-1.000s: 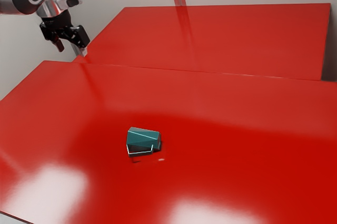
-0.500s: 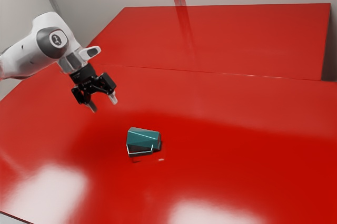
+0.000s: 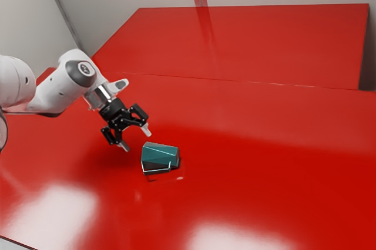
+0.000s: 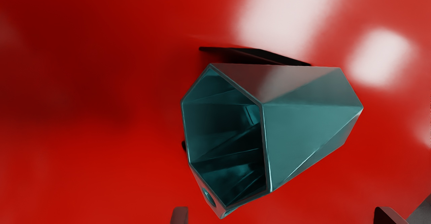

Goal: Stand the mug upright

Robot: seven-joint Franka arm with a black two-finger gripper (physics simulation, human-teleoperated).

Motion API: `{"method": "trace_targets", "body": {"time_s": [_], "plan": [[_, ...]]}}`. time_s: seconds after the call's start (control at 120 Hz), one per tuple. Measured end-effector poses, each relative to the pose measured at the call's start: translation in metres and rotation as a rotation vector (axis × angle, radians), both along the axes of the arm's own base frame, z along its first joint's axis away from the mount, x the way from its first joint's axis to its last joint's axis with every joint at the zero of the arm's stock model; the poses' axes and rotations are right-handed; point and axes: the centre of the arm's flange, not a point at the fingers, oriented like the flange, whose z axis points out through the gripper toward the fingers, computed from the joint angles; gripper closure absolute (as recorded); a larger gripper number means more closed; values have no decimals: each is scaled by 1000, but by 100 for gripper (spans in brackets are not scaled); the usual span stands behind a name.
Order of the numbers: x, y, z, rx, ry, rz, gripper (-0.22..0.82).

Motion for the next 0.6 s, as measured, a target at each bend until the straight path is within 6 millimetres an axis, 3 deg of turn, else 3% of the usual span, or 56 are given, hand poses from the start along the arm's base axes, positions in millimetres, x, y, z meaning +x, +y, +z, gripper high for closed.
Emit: {"method": "trace_targets", "body": {"time_s": [0.517, 0.6], "plan": [[17, -12, -50, -121, 38, 142, 0], [19, -13, -51, -127, 36, 150, 13]]}}
